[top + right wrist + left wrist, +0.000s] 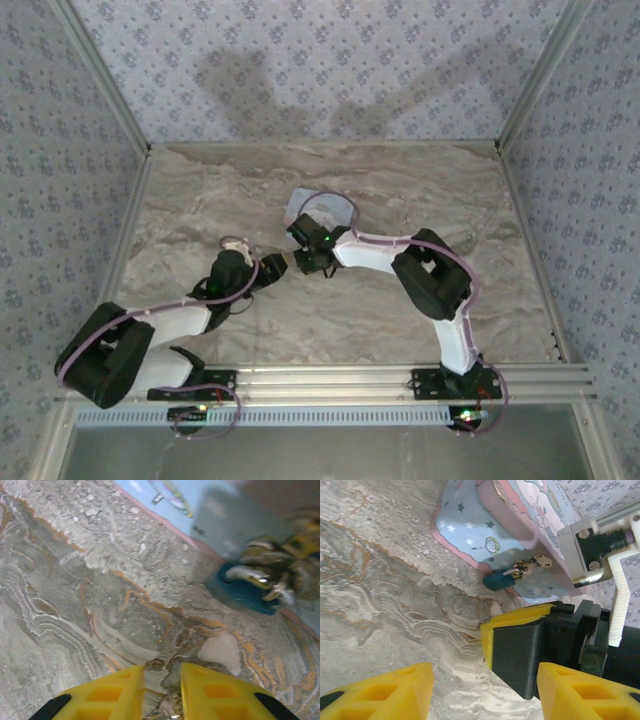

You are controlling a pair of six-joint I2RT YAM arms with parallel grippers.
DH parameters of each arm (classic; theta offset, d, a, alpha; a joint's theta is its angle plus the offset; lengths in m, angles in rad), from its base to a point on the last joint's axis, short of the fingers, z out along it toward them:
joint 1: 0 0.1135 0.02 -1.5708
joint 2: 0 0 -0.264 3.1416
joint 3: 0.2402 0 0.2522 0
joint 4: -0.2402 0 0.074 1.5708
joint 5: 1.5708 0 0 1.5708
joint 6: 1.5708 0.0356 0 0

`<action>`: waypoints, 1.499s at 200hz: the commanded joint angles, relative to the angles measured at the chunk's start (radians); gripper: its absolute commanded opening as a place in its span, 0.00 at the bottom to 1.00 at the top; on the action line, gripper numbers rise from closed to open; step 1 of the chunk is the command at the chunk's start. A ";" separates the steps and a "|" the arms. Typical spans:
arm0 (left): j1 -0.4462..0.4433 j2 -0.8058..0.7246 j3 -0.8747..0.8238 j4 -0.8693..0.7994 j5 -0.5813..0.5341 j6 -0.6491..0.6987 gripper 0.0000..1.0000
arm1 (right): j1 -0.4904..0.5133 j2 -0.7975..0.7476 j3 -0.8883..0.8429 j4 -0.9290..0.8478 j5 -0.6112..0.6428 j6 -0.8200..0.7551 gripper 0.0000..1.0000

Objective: Unlock a padlock with a key

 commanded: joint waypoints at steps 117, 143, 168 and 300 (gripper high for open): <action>0.006 -0.156 0.004 -0.141 -0.056 0.024 0.74 | -0.009 -0.270 -0.229 0.159 -0.060 0.009 0.00; 0.007 -0.215 0.035 -0.172 -0.026 0.036 0.84 | -0.040 -0.422 -0.308 0.203 -0.112 0.027 0.00; 0.007 -0.256 0.093 -0.220 0.038 0.071 0.88 | -0.065 -0.554 -0.363 0.217 -0.154 0.051 0.00; -0.051 -0.115 0.279 0.117 0.510 0.086 0.72 | -0.162 -0.937 -0.450 0.215 -0.403 0.205 0.00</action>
